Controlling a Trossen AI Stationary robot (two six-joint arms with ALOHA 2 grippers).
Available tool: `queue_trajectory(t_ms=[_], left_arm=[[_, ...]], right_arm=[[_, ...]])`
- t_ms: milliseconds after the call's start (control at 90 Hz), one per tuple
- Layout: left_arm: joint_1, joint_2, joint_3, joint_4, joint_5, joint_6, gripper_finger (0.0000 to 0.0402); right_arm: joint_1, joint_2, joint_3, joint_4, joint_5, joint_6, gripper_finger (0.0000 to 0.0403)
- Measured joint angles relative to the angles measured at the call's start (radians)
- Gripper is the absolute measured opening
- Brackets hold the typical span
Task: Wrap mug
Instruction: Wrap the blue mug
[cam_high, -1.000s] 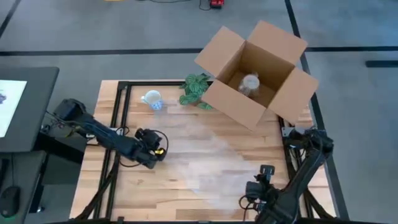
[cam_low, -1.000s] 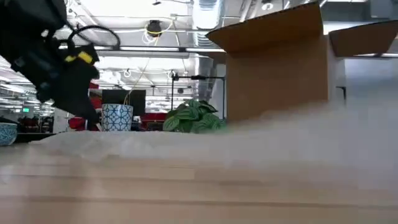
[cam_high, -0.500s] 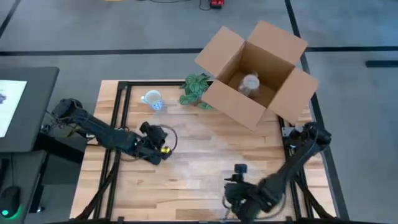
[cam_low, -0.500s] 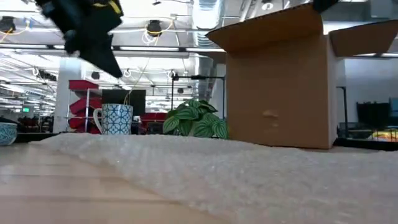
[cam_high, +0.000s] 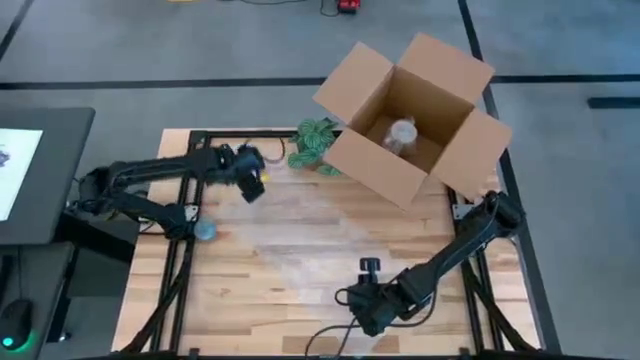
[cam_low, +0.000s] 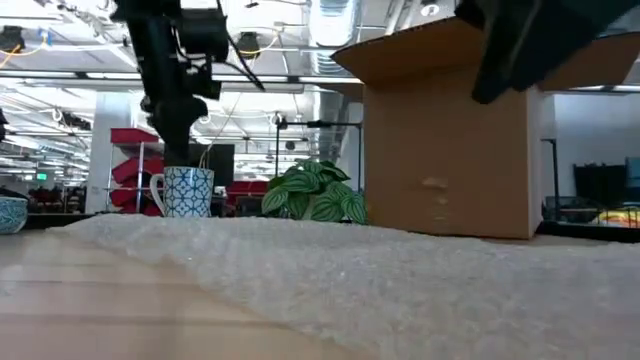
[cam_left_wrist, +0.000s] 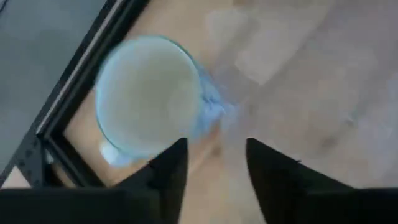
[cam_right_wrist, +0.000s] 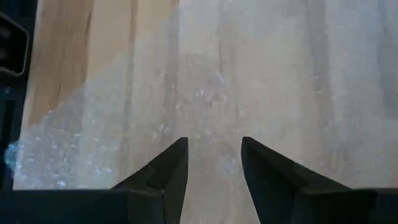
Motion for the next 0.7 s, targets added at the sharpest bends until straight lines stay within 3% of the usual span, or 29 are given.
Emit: queue_trajectory(t_ms=[100, 233, 300, 511, 700], left_arm=[[0.074, 0.0, -0.022, 0.056, 0.019, 0.082, 0.0197], [0.138, 0.0, -0.045, 0.087, 0.188, 0.125, 0.02], [0.151, 0.0, -0.053, 0.087, 0.211, 0.131, 0.0193], [0.189, 0.0, -0.108, 0.161, 0.211, 0.166, 0.0147], [0.2, 0.0, -0.135, 0.201, 0.206, 0.181, 0.0075]], right_arm=[[0.012, 0.0, 0.0, 0.003, 0.001, 0.004, 0.0139], [0.016, 0.0, 0.0, 0.004, 0.002, 0.019, 0.0139], [0.016, 0.0, 0.0, 0.009, 0.002, 0.02, 0.0139], [0.008, 0.0, 0.0, 0.01, 0.003, 0.019, 0.0139], [0.008, 0.0, 0.001, 0.022, 0.003, 0.019, 0.0139]])
